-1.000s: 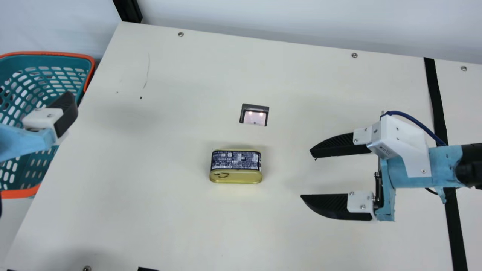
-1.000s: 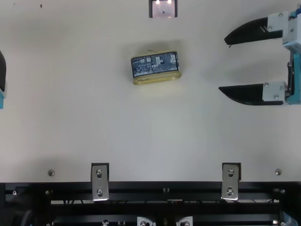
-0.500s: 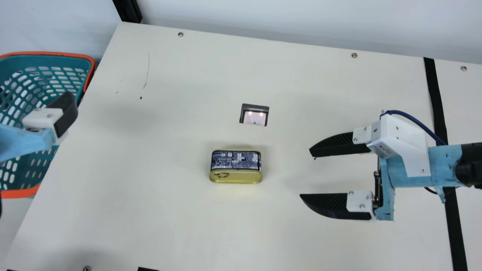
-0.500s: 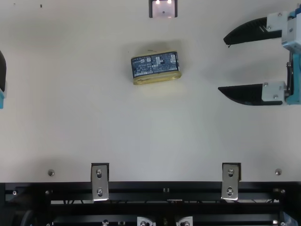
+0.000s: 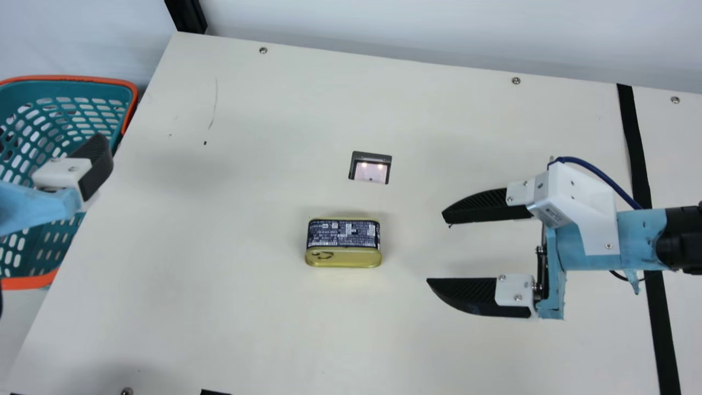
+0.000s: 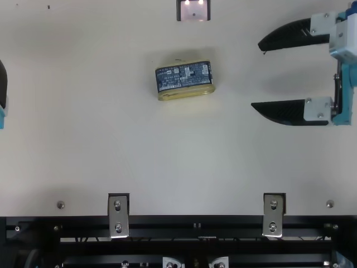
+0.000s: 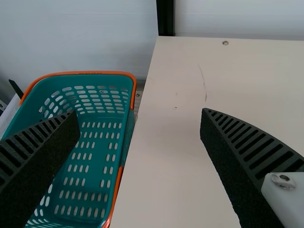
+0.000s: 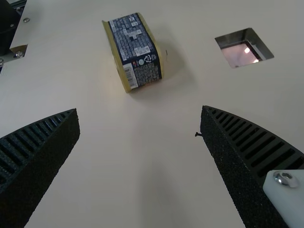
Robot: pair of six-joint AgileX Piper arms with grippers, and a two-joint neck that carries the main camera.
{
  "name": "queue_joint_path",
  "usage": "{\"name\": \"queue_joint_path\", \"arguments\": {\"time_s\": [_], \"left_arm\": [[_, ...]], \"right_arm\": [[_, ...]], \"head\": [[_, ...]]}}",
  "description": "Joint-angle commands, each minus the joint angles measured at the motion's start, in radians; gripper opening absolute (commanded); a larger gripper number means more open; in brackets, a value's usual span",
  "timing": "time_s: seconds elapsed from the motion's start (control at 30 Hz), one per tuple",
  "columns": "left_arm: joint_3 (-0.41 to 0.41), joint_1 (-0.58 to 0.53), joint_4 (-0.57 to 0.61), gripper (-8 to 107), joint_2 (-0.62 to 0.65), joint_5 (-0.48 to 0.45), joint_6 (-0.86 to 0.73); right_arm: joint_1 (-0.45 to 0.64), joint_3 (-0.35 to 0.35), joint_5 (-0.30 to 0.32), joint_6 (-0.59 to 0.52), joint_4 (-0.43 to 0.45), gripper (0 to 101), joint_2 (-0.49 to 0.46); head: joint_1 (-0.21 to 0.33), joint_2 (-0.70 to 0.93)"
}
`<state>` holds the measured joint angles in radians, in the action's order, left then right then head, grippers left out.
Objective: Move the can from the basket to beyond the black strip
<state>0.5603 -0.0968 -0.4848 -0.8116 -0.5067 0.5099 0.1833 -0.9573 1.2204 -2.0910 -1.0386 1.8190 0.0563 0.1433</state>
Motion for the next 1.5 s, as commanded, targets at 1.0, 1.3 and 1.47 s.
{"name": "queue_joint_path", "arguments": {"time_s": [1.0, 1.3, 1.47], "left_arm": [[0.0, 0.0, 0.0, 90, 0.0, 0.0, 0.0], [0.0, 0.0, 0.0, 90, 0.0, 0.0, 0.0], [0.0, 0.0, 0.0, 90, 0.0, 0.0, 0.0]], "right_arm": [[-0.631, -0.598, 0.0, 0.854, 0.581, 101, -0.079], [-0.778, -0.692, 0.0, 1.063, 0.76, 101, 0.019], [-0.825, -0.691, 0.0, 1.139, 0.82, 101, 0.051]], "head": [[0.003, 0.0], [0.003, 0.0], [0.003, 0.0]]}}
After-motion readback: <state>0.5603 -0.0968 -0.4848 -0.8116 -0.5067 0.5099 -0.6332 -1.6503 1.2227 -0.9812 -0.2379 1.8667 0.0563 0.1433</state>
